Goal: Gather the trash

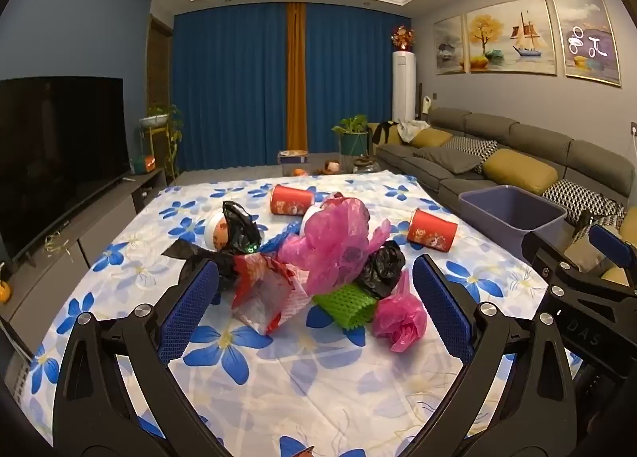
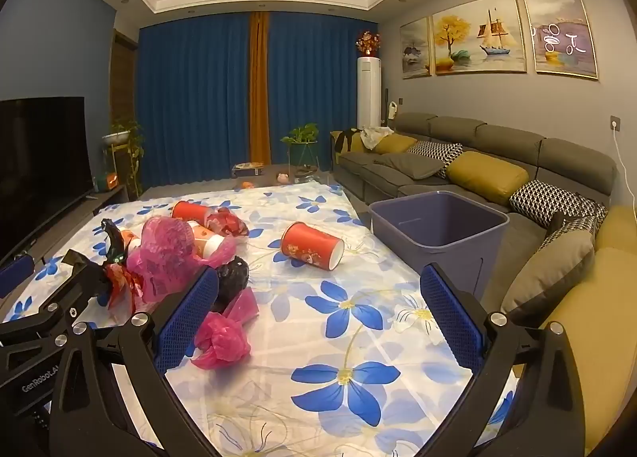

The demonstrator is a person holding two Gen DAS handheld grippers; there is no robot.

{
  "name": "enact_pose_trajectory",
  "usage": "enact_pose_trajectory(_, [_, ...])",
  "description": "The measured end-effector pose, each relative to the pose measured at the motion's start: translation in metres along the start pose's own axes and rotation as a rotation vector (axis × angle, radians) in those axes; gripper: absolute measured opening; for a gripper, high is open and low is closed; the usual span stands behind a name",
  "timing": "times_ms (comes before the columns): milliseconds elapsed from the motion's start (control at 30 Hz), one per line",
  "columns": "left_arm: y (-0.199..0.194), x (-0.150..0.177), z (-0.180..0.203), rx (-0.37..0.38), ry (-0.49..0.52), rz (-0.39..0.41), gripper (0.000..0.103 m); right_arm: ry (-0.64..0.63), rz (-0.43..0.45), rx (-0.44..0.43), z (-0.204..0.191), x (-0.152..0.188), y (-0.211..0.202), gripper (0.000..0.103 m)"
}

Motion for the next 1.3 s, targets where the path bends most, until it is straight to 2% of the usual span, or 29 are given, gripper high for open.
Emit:
enact_pose_trajectory(300, [-0.001, 0.001, 0.009, 0.004, 0.016, 0.000, 0.097, 0.000, -0.002, -0.002, 0.001, 0.000, 0.000, 0.098])
enact_pose_trajectory(367, [0.000, 0.002, -0.001, 0.006, -0.010, -0.008, 0.097, 0.000, -0.002, -0.001, 0.001, 0.000, 0.000, 0.098])
enact_pose_trajectory(1300, [0.003, 0.007, -0.002, 0.007, -0.024, -0.015, 0.097, 0.007, 0.002, 0.002, 0.008, 0.001, 0.000, 0.098])
Point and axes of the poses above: each gripper's, at about its wrist camera, not at the fingertips, and y roughly the way its jaws point, z to its right, x to its underside, the point moved 1 cm from there along y, roughly the way its jaws point, and after that the axes turned 6 degrees about z, right-handed, at the moved point
